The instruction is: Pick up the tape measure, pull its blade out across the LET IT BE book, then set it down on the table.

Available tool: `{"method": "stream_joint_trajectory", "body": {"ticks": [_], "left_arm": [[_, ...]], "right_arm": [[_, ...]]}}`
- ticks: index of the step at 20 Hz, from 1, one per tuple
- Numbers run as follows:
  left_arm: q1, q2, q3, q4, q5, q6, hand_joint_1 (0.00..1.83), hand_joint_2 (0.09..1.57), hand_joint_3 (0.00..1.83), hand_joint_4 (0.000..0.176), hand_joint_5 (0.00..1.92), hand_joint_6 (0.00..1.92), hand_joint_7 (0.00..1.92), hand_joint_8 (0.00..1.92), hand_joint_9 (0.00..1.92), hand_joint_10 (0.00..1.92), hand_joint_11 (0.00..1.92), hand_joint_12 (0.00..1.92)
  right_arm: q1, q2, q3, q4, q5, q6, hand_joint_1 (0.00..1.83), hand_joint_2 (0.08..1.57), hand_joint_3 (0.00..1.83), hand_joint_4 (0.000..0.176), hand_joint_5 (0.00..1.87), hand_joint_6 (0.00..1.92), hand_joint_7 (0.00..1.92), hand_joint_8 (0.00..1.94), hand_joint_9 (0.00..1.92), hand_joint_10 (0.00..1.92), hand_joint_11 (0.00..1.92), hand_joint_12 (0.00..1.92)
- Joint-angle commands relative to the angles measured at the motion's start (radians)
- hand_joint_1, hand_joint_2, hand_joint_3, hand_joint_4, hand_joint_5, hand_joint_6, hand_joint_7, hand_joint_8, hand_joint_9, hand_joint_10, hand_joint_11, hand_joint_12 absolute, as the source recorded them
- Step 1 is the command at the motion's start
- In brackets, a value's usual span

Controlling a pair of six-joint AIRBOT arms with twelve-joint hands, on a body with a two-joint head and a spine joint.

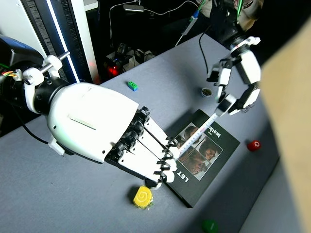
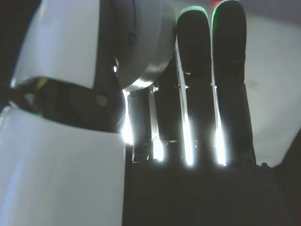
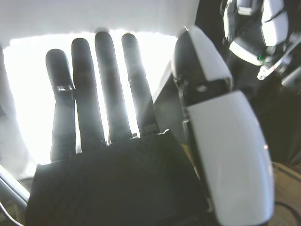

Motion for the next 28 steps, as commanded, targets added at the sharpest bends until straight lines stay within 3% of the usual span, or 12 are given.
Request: {"method": "stream_joint_trajectory", "body": {"ticks": [1, 2, 4, 5, 6, 12, 14, 16, 23, 24, 25, 28], "left_arm": [[-0.014, 0.019, -0.007, 0.006, -0.084, -0.004, 1.39, 1.07, 0.0, 0.0, 1.08, 0.63, 1.15, 0.76, 0.91, 1.19, 0.82, 1.06], [-0.013, 0.038, -0.026, 0.006, -0.073, 0.001, 1.39, 1.07, 0.0, 0.0, 1.08, 0.63, 1.15, 0.76, 0.91, 1.19, 0.82, 1.06], [0.001, 0.068, -0.065, -0.002, -0.065, 0.0, 1.39, 1.07, 0.0, 0.0, 1.08, 0.63, 1.15, 0.76, 0.91, 1.19, 0.82, 1.06], [0.009, 0.082, -0.086, -0.003, -0.064, 0.0, 1.39, 1.07, 0.0, 0.0, 1.08, 0.63, 1.15, 0.76, 0.91, 1.19, 0.82, 1.06], [0.014, 0.091, -0.102, 0.002, -0.057, 0.0, 1.39, 1.07, 0.0, 0.0, 1.08, 0.63, 1.15, 0.76, 0.91, 1.19, 0.82, 1.07], [0.052, 0.152, -0.197, -0.023, -0.041, -0.01, 1.39, 1.07, 0.0, 0.0, 1.07, 0.64, 1.16, 0.76, 0.91, 1.19, 0.82, 1.07], [0.065, 0.165, -0.228, -0.055, -0.044, -0.01, 1.27, 1.04, 0.0, 0.0, 1.14, 0.57, 1.18, 0.79, 1.05, 0.57, 0.82, 1.04], [0.101, 0.171, -0.261, -0.102, -0.08, 0.005, 1.26, 1.04, 0.0, 0.0, 1.15, 0.56, 1.18, 0.79, 1.13, 0.37, 0.82, 1.03], [0.194, 0.092, -0.263, -0.125, -0.166, -0.001, 1.26, 1.04, 0.0, 0.0, 1.16, 0.55, 1.18, 0.79, 1.14, 0.34, 0.83, 1.03], [0.201, 0.078, -0.255, -0.129, -0.177, -0.001, 1.36, 1.06, 0.0, 0.0, 1.12, 0.57, 1.16, 0.74, 0.98, 1.0, 0.82, 1.03], [0.21, 0.064, -0.247, -0.137, -0.188, -0.001, 1.38, 1.07, 0.0, 0.0, 1.1, 0.61, 1.15, 0.74, 0.93, 1.15, 0.82, 1.05], [0.236, 0.033, -0.225, -0.152, -0.22, -0.001, 1.39, 1.07, 0.0, 0.0, 1.09, 0.62, 1.14, 0.75, 0.92, 1.19, 0.83, 1.06]], "right_arm": [[0.007, 0.004, -0.004, -0.063, 0.085, 0.004, 0.32, 1.21, 0.0, 0.057, 0.32, 0.0, 0.17, 0.0, 0.14, 0.0, 0.0, 0.71], [0.005, 0.004, -0.004, -0.07, 0.085, 0.004, 0.32, 1.21, 0.0, 0.057, 0.32, 0.0, 0.17, 0.0, 0.14, 0.0, 0.0, 0.71], [0.001, 0.005, -0.006, -0.077, 0.086, 0.005, 0.2, 1.17, 0.0, 0.08, 0.2, 0.0, 0.06, 0.0, 0.03, 0.0, 0.0, 0.45], [0.001, 0.005, -0.006, -0.077, 0.086, 0.005, 0.1, 1.13, 0.0, 0.105, 0.14, 0.0, 0.01, 0.0, 0.0, 0.0, 0.0, 0.37], [0.0, 0.005, -0.006, -0.077, 0.086, 0.005, 0.06, 1.11, 0.0, 0.113, 0.12, 0.0, 0.0, 0.0, 0.0, 0.0, 0.0, 0.36], [-0.005, 0.015, -0.028, -0.077, 0.063, 0.025, 0.01, 1.09, 0.0, 0.118, 0.08, 0.0, 0.0, 0.0, 0.0, 0.0, 0.0, 0.31], [-0.006, 0.02, -0.033, -0.077, 0.044, 0.038, 0.01, 1.09, 0.0, 0.119, 0.07, 0.0, 0.0, 0.0, 0.0, 0.0, 0.0, 0.31], [-0.008, 0.02, -0.034, -0.077, 0.041, 0.042, 0.01, 1.09, 0.0, 0.119, 0.07, 0.0, 0.0, 0.0, 0.0, 0.0, 0.0, 0.3], [-0.013, 0.02, -0.039, -0.081, 0.036, 0.046, 0.12, 1.09, 0.0, 0.12, 0.09, 0.0, 0.01, 0.0, 0.0, 0.0, 0.0, 0.51], [-0.015, 0.02, -0.04, -0.083, 0.035, 0.046, 0.12, 1.09, 0.0, 0.121, 0.09, 0.0, 0.02, 0.01, 0.0, 0.0, 0.0, 0.51], [-0.018, 0.019, -0.04, -0.087, 0.034, 0.046, 0.12, 1.09, 0.0, 0.121, 0.09, 0.0, 0.03, 0.01, 0.01, 0.0, 0.0, 0.51], [-0.024, 0.018, -0.044, -0.095, 0.029, 0.046, 0.15, 1.09, 0.0, 0.121, 0.11, 0.01, 0.06, 0.01, 0.02, 0.01, 0.0, 0.52]]}}
